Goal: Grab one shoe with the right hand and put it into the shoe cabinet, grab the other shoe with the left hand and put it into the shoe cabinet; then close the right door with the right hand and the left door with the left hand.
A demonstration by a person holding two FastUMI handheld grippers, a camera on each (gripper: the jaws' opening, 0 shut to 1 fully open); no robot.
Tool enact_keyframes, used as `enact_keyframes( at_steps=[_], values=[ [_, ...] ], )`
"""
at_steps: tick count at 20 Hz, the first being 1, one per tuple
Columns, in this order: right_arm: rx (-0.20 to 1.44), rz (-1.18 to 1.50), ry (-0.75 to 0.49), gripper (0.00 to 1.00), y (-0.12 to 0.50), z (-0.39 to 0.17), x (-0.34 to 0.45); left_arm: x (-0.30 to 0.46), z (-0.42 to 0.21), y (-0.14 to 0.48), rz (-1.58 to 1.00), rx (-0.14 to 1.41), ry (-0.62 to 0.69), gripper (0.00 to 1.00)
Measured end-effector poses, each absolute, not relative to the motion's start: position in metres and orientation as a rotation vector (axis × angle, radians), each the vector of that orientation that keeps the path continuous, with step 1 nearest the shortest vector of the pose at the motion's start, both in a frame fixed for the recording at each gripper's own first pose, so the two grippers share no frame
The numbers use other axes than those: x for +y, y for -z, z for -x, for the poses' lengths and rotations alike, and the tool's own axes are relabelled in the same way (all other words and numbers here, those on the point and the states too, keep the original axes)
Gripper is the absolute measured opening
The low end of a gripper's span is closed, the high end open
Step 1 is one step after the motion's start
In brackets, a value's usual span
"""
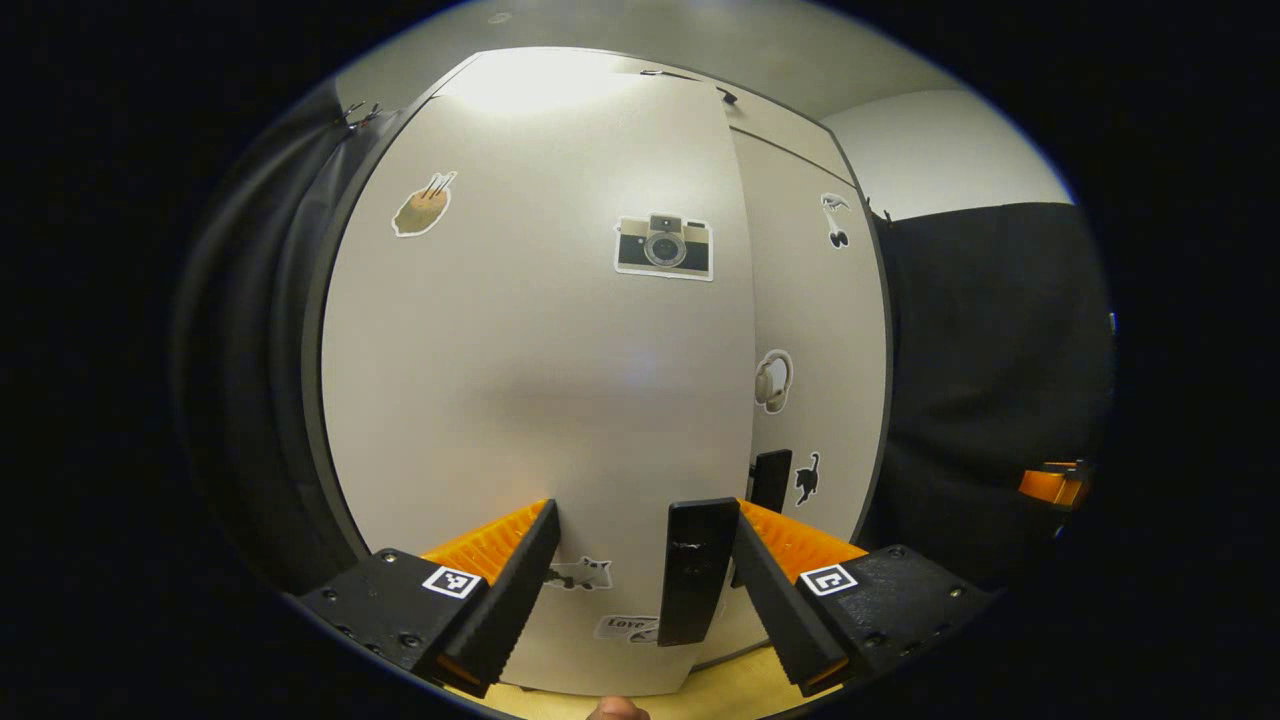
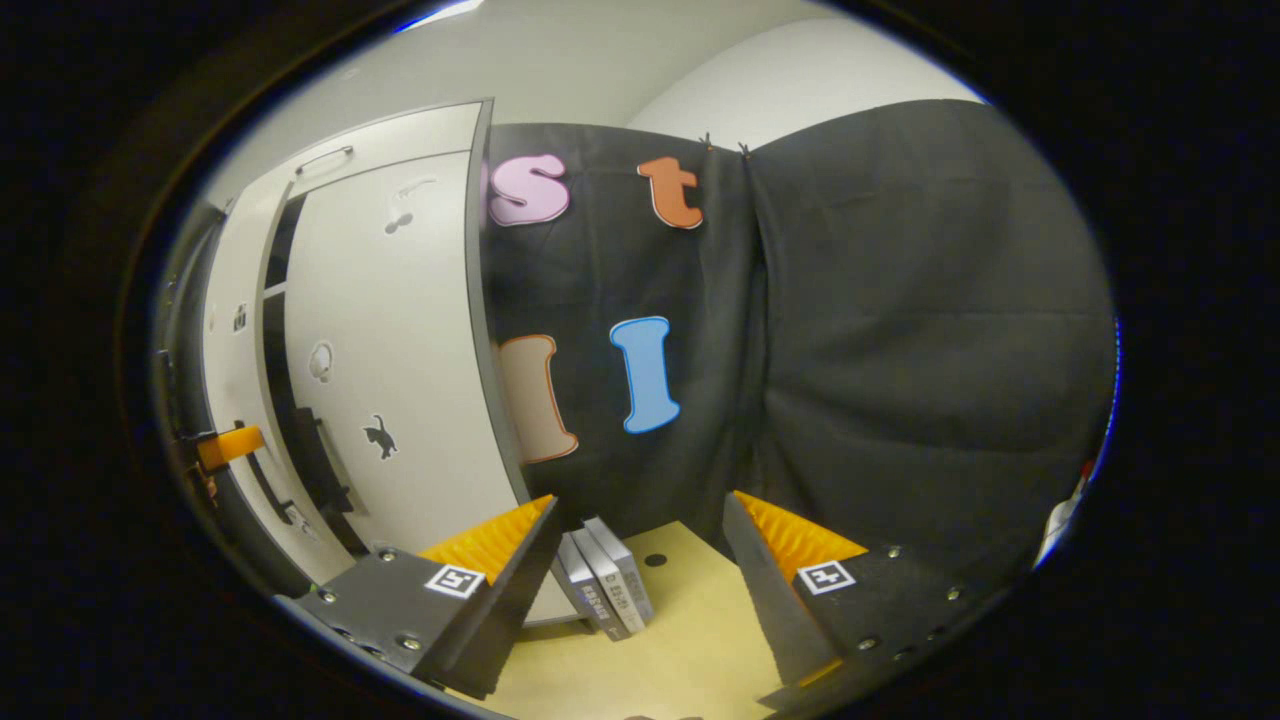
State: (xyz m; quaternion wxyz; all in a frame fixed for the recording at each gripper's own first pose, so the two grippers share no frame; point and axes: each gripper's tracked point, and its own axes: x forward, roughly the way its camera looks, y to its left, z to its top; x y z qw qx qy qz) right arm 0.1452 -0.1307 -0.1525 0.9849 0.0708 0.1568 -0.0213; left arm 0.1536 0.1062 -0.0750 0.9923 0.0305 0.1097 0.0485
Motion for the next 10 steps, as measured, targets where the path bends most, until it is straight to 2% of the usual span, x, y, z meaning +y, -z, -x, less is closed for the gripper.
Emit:
enact_keyframes(
  at_steps=[10],
  values=[
    [0.294,-0.125,0.049,0.98,0.1441,-0.1514,-0.1400,0.1113,-0.1648,0.0767,-0.048,0.215,-0.108,1.00]
  ],
)
